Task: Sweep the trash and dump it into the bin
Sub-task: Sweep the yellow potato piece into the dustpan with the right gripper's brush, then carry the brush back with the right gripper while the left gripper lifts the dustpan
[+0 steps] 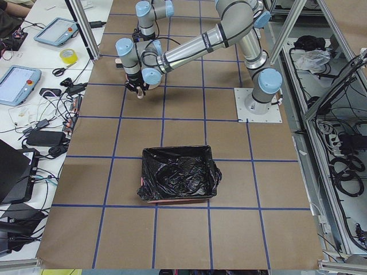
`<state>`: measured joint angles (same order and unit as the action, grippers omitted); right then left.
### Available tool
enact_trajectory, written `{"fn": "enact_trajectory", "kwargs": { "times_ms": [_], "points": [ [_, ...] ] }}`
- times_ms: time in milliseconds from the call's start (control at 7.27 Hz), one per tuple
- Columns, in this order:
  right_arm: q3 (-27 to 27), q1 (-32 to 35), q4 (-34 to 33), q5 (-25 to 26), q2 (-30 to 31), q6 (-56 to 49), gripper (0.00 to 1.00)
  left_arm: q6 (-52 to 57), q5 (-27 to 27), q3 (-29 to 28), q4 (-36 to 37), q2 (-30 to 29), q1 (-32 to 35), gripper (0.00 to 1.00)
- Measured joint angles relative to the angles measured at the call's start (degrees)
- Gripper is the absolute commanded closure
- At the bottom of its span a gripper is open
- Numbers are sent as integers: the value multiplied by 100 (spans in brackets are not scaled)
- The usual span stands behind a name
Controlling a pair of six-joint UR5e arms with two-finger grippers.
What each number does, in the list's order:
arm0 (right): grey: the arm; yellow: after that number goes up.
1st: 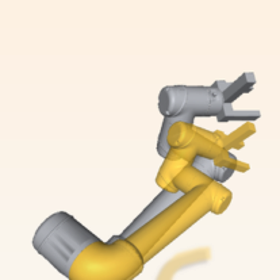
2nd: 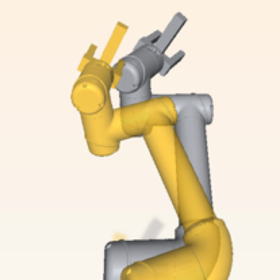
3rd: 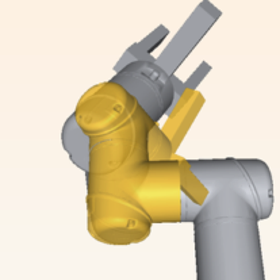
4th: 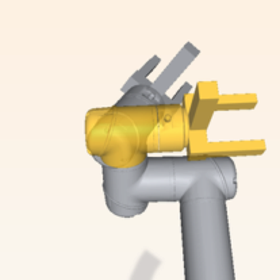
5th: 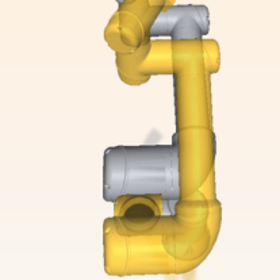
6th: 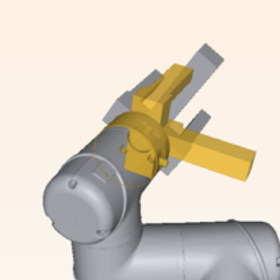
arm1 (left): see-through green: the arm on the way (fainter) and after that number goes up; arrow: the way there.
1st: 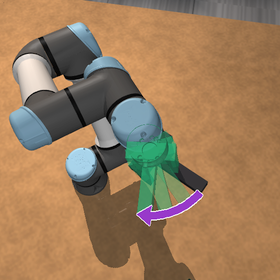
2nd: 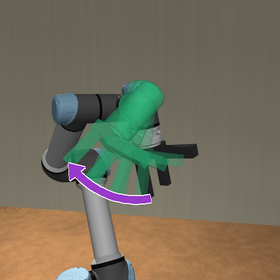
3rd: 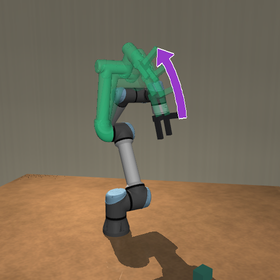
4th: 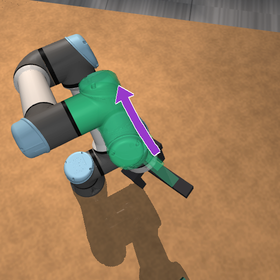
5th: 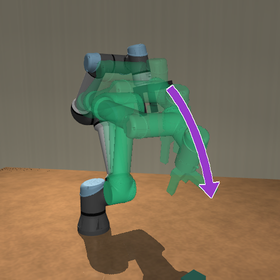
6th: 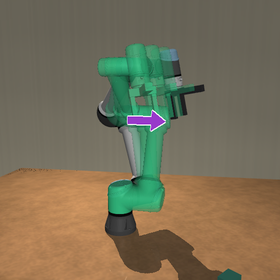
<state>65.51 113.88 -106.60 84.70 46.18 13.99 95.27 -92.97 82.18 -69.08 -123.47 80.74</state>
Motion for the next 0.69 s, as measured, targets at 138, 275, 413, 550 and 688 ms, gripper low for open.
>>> {"fn": "enact_trajectory", "kwargs": {
  "times_ms": [138,275,413,550,688],
  "points": [
    [3,81,51,-187,19,271,100,-2,3,0,0,-1,2,93],
    [5,136,190,-357,70,508,100,-6,5,0,0,-2,3,93],
    [5,184,336,-518,133,777,100,-7,7,0,0,-2,3,93],
    [4,246,406,-666,173,1067,100,-6,7,0,0,0,3,93],
    [5,309,433,-731,210,1225,100,-5,21,5,0,3,3,93]
  ]
}}
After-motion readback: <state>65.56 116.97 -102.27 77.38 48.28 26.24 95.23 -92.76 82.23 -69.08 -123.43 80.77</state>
